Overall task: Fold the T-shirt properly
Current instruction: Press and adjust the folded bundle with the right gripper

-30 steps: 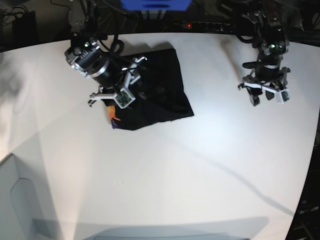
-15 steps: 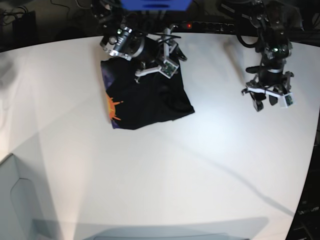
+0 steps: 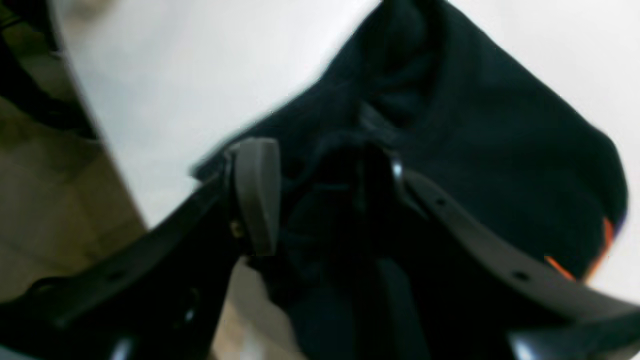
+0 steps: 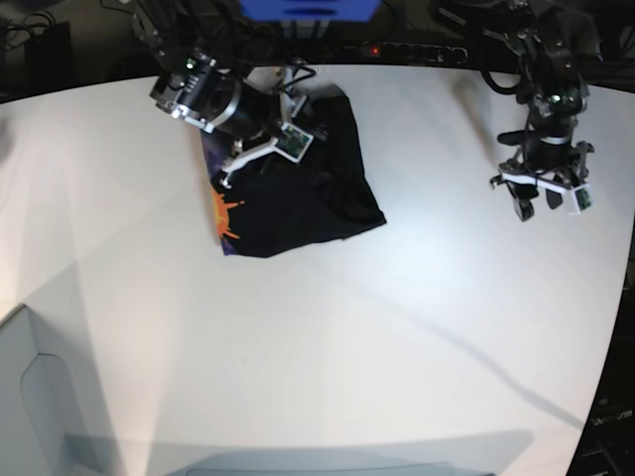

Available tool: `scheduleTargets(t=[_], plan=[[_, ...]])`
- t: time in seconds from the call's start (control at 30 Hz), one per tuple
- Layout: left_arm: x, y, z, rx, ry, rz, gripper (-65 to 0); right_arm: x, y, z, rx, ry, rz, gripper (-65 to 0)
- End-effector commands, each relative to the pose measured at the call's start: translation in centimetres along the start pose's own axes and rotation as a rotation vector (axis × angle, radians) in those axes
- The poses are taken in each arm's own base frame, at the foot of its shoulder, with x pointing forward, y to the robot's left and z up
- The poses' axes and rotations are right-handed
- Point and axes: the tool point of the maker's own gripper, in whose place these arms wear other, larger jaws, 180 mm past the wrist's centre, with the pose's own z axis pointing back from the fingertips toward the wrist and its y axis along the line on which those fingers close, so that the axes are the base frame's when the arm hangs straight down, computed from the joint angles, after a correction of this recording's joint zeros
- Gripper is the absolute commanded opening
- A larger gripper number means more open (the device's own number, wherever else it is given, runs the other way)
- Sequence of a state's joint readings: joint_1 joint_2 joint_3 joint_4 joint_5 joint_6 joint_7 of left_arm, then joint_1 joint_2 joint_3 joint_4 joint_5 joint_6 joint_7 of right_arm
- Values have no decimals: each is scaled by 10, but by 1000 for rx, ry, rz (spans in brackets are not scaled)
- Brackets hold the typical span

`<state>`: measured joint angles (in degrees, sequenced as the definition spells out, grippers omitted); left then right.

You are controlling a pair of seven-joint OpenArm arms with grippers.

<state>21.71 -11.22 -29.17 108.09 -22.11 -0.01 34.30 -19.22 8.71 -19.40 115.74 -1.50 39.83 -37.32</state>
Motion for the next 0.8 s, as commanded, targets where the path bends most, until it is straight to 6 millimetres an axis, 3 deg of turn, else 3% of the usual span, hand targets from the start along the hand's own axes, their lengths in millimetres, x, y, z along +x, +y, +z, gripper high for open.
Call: scheduleTargets(t=[0.0, 0.13, 0.37, 0.47, 0.57, 0.63, 0.77], plan=[[15, -1, 2, -8, -49, -7, -322, 12, -6, 3, -16, -46, -2, -369], [20, 9, 3, 19, -63, -2, -322, 14, -17, 4, -50, -55, -17, -369], [30, 13, 1, 24, -83, -21, -321, 30, -70, 13, -202, -110, -63, -369], [35, 26, 4, 59, -95, -6, -321, 43, -84, 13, -239, -143, -79, -369], [28, 31, 4, 73, -46, 4, -321, 49, -81, 9, -228, -157, -81, -369], [29, 29, 3, 70, -38, 8, -321, 49, -67, -3, -181, -157, -96, -369], [30, 30, 3, 71, -38, 8, -321, 26, -38, -26, -83, -94, -138, -369]])
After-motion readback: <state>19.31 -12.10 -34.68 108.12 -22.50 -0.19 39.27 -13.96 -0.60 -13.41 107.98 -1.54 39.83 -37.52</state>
